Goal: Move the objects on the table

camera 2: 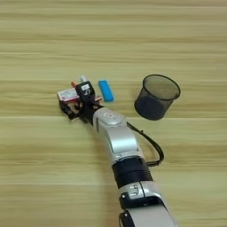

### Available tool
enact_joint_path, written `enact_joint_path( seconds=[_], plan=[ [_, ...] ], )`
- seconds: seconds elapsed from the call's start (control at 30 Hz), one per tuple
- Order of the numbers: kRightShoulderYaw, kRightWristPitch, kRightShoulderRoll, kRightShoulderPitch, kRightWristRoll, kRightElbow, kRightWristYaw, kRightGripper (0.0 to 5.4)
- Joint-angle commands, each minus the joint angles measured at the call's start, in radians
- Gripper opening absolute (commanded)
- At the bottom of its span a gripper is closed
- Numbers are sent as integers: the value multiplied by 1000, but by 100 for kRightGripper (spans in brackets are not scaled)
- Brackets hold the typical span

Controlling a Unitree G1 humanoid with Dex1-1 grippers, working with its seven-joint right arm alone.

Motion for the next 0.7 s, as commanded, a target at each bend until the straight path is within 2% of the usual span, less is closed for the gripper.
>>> enact_joint_path(
  seconds=[0.03,0.7],
  plan=[
    [-37,-63,-26,-101,5,-24,-35,402],
    [-126,-104,-59,-182,0,129,-148,402]
  ],
)
